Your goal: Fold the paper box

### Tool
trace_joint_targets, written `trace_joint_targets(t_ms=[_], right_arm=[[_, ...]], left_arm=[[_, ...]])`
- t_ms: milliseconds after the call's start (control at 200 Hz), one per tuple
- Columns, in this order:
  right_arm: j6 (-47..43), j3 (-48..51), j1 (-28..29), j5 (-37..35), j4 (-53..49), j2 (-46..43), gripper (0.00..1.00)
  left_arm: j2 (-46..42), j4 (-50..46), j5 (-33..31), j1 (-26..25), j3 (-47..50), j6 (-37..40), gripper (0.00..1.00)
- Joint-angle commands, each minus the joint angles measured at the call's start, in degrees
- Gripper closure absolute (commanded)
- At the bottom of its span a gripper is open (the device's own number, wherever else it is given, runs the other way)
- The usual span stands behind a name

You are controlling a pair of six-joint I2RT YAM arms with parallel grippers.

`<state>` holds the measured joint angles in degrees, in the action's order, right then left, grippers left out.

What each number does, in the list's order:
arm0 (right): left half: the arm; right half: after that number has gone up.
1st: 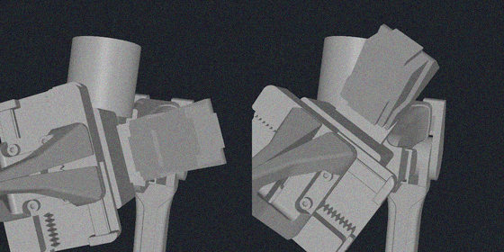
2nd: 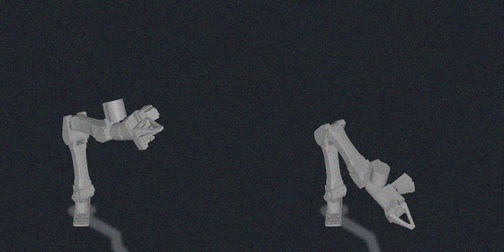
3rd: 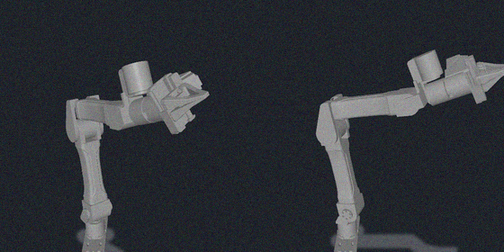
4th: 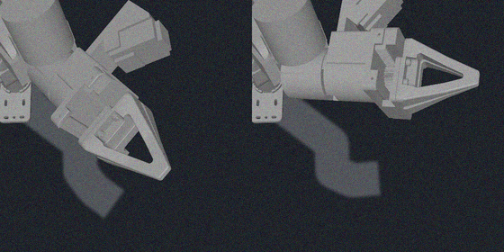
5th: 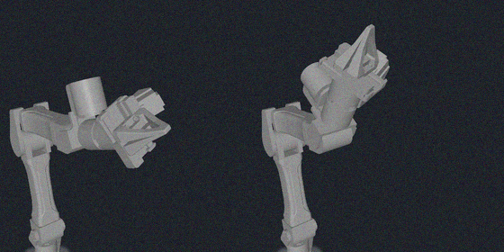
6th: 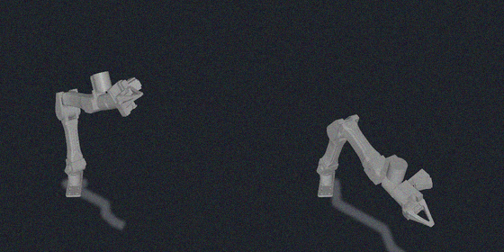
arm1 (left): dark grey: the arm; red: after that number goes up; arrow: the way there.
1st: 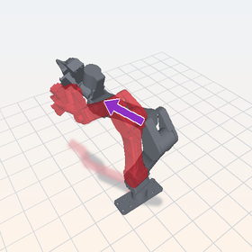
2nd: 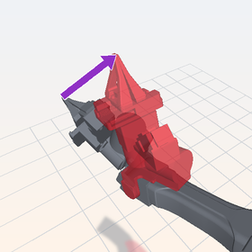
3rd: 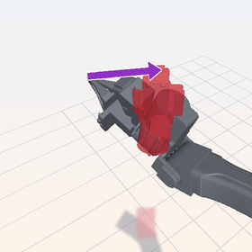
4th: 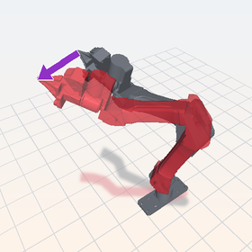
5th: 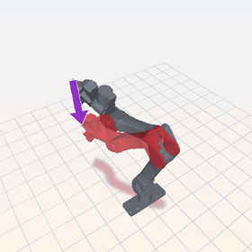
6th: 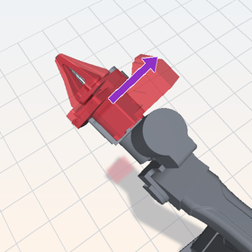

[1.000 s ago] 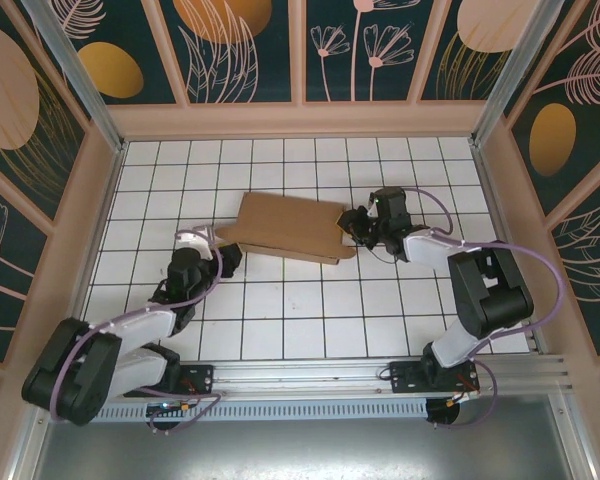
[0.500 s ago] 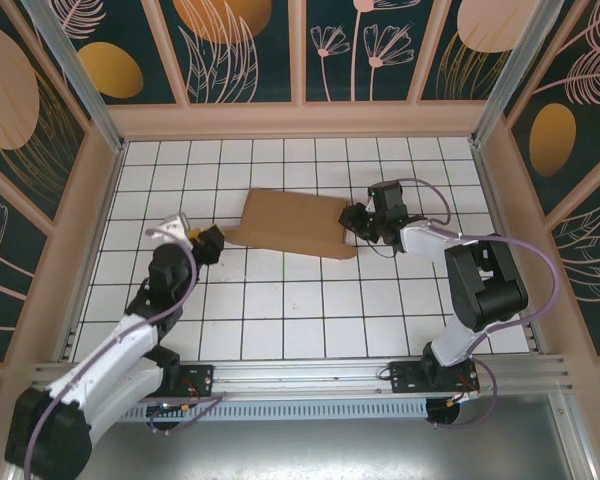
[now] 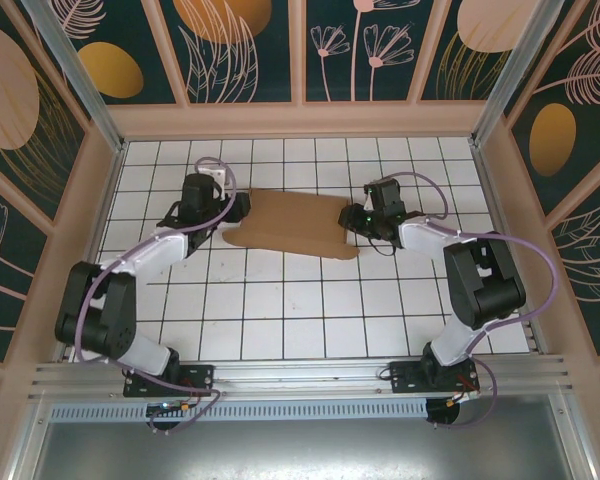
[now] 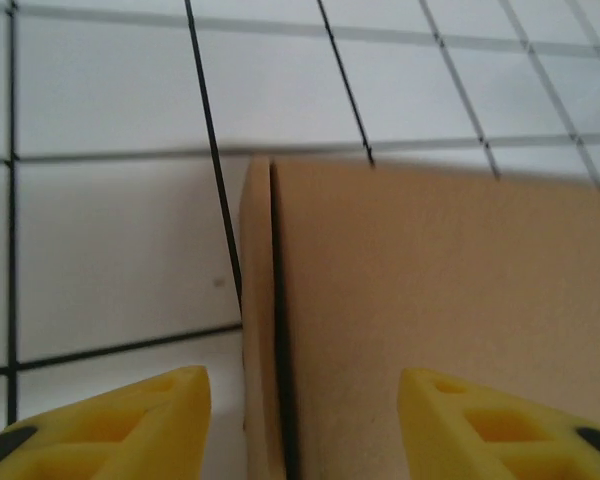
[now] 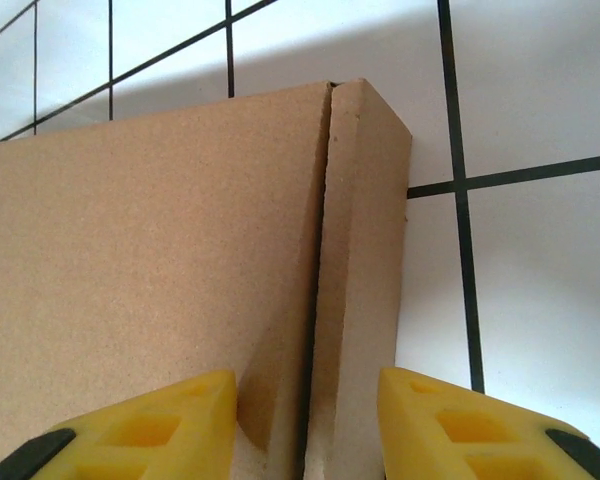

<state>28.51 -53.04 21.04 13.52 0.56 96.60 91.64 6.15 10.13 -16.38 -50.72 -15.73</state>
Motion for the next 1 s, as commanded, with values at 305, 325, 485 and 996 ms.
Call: trace_joint_targets(t_ms=[305,325,485,996], right_arm=[[-2.8,3.5,1.2,-14.0,-1.7,1.9,0.61],[-3.0,3.9,1.4,-15.9,-1.4,0.7,0.60],[-7.3,11.2,0.5,-14.7,9.0,-15.4,0.47],[1.5,9.6,-8.4,13.7,12.4,-13.9,0.37]], left_arm=[[9.2,2.6,2.9,0.8,4.1,-1.1,0.73],[9.0,2.8,3.3,0.7,4.2,-0.9,0.73],[4.0,1.7,6.2,0.9,2.1,1.8,0.60],[1.6,8.2,13.6,4.3,3.0,2.3,0.43]])
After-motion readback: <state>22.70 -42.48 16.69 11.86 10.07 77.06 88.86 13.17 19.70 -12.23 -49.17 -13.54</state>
